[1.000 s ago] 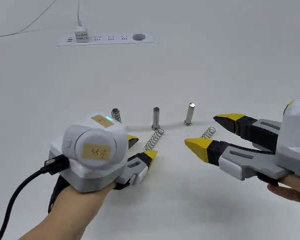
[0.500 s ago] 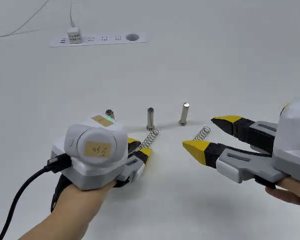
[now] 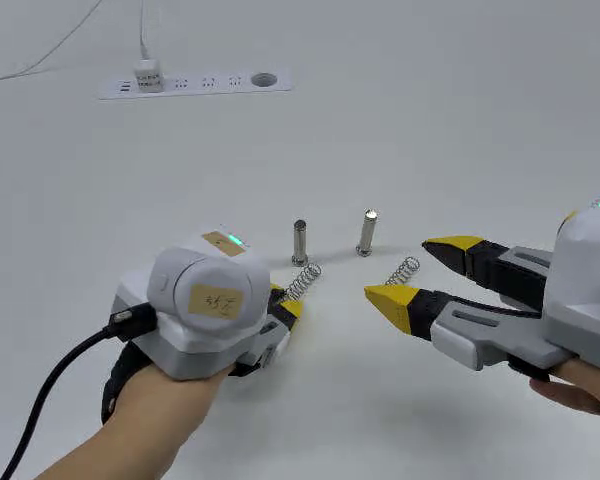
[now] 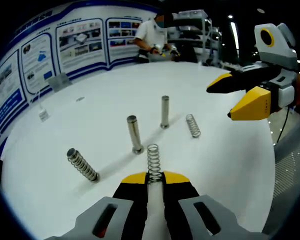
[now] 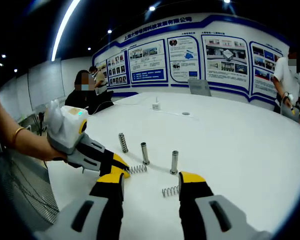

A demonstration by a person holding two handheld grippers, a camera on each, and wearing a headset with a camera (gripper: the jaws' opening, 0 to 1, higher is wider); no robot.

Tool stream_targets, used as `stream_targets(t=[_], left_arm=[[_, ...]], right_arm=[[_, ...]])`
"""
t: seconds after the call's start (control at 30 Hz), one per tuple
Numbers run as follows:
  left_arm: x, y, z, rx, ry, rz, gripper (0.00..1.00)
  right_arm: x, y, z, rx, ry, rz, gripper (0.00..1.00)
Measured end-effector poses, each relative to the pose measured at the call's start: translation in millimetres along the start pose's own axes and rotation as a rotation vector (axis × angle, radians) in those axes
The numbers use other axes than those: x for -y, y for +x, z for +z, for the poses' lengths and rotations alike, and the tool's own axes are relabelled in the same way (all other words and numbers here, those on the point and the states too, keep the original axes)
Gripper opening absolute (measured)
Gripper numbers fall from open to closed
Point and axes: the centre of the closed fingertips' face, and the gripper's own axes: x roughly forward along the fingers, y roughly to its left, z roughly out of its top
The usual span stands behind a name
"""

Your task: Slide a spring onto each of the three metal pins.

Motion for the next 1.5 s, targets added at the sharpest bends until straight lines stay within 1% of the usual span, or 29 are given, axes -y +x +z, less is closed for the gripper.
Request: stream_targets(t=[0.1, 0.17, 0.3, 0.37, 0.47, 0.57, 0.6, 0.67, 0.73, 0.77, 0.87, 0.93, 1.03, 1.1, 1.17, 1.2, 1.3, 1.37, 1.47, 1.5], left_arm=[[0.8, -2.0, -1.0, -0.006, -0.017, -0.015, 0.10], [1.1, -4.8, -2.4, -0.004, -0.053, -0.020, 0.10], [4.6, -11.3, 2.0, 0.025, -0.048, -0.035, 0.09], [5.9, -15.8, 6.0, 0.040, -0.051, -0.041, 0.09], [6.7, -22.2, 13.2, 0.075, -0.069, -0.050, 0.09], [8.6, -29.8, 21.7, 0.125, -0.099, -0.068, 0.09], [8.3, -31.8, 23.0, 0.132, -0.103, -0.069, 0.09], [8.5, -36.6, 27.7, 0.162, -0.119, -0.075, 0.09], [8.5, -40.4, 30.1, 0.176, -0.123, -0.078, 0.10], [10.2, -43.2, 33.4, 0.196, -0.127, -0.088, 0.10], [12.8, -49.3, 37.5, 0.222, -0.125, -0.100, 0.10], [15.1, -53.5, 41.3, 0.247, -0.125, -0.107, 0.10], [18.5, -59.2, 45.5, 0.279, -0.136, -0.117, 0.10], [19.1, -62.6, 48.2, 0.303, -0.150, -0.120, 0.10], [20.6, -67.5, 52.8, 0.341, -0.171, -0.133, 0.10], [20.8, -69.1, 53.3, 0.347, -0.178, -0.136, 0.10], [23.4, -74.2, 55.3, 0.364, -0.169, -0.142, 0.10], [25.1, -77.8, 58.3, 0.385, -0.169, -0.149, 0.10], [26.5, -81.2, 61.1, 0.402, -0.167, -0.149, 0.10], [27.4, -82.7, 62.8, 0.412, -0.160, -0.149, 0.10]], right_arm=[[0.6, 0.0, -0.7, -0.007, 0.009, -0.002, 0.45], [0.9, 0.0, -1.4, -0.012, 0.011, -0.001, 0.45], [1.2, -0.4, -1.6, -0.016, 0.026, 0.002, 0.45], [1.0, -0.6, -0.5, -0.015, 0.041, 0.005, 0.45], [-0.8, -0.9, 3.2, -0.004, 0.058, 0.015, 0.45], [-4.6, -0.7, 8.6, 0.004, 0.063, 0.032, 0.45], [-5.6, -0.6, 10.4, 0.007, 0.070, 0.038, 0.45], [-8.6, -0.4, 15.3, 0.020, 0.099, 0.054, 0.44], [-10.9, -0.3, 19.1, 0.031, 0.124, 0.067, 0.44], [-12.2, 0.0, 21.6, 0.037, 0.137, 0.075, 0.44], [-15.8, 1.1, 26.3, 0.045, 0.155, 0.094, 0.44], [-18.8, 2.0, 29.5, 0.050, 0.165, 0.109, 0.43], [-23.8, 3.7, 33.3, 0.055, 0.204, 0.137, 0.42], [-27.1, 4.2, 35.8, 0.065, 0.227, 0.152, 0.41], [-30.0, 4.7, 37.7, 0.068, 0.242, 0.166, 0.39], [-31.2, 4.9, 38.6, 0.070, 0.246, 0.172, 0.38], [-36.0, 5.6, 42.4, 0.078, 0.264, 0.194, 0.36], [-39.3, 6.2, 44.4, 0.080, 0.280, 0.209, 0.34], [-43.0, 6.9, 46.4, 0.083, 0.300, 0.227, 0.32], [-45.6, 6.8, 47.6, 0.085, 0.313, 0.240, 0.32]])
